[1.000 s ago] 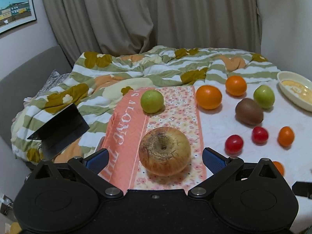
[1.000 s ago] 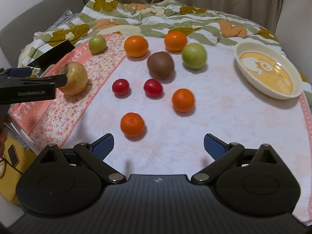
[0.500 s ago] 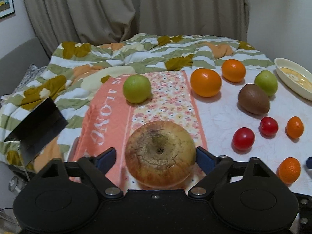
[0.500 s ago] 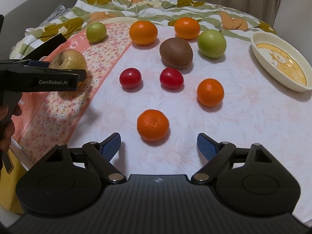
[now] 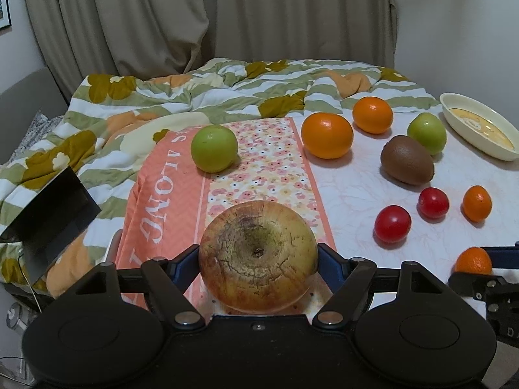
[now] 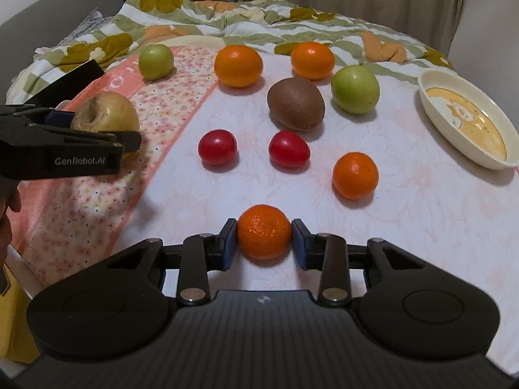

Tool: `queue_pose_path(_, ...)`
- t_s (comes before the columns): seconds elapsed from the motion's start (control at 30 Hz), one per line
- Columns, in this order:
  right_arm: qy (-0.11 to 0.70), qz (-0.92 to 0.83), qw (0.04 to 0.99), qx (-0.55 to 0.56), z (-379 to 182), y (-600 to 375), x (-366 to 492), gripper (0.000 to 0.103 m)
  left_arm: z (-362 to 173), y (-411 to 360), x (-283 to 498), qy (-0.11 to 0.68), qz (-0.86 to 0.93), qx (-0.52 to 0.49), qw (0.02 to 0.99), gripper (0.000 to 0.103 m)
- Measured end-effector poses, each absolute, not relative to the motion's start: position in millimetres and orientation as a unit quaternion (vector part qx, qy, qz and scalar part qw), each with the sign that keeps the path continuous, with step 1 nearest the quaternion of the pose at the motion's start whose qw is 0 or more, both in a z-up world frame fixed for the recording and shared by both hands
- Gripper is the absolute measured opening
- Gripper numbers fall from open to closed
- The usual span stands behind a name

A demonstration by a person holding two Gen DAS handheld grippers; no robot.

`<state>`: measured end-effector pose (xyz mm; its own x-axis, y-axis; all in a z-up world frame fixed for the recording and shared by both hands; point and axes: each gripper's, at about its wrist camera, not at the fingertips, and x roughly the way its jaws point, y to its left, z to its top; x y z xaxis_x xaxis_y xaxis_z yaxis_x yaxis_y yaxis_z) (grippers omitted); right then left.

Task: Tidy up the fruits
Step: 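Grasp the large yellowish apple with the left gripper while the right gripper grasps a tangerine, then carry the apple into the white bowl and open the left gripper while the right carries the tangerine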

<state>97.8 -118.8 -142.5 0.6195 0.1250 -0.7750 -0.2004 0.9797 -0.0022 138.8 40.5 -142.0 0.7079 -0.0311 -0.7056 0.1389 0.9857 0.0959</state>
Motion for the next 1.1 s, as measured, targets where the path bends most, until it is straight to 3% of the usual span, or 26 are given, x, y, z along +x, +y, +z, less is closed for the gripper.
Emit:
queue_pose_path(0.53, 0.388, 0.065, 0.919, -0.014, -81, -155, 89, 0.051, -83, 10, 117, 0.342, -0.075, 0.058, 0.935, 0.079)
queue_pose_path(1.1, 0.368, 0.067, 0.927, -0.030, -20, -328, 110, 0.051, -12, -109, 130, 0.310, -0.048, 0.011, 0.949, 0.079)
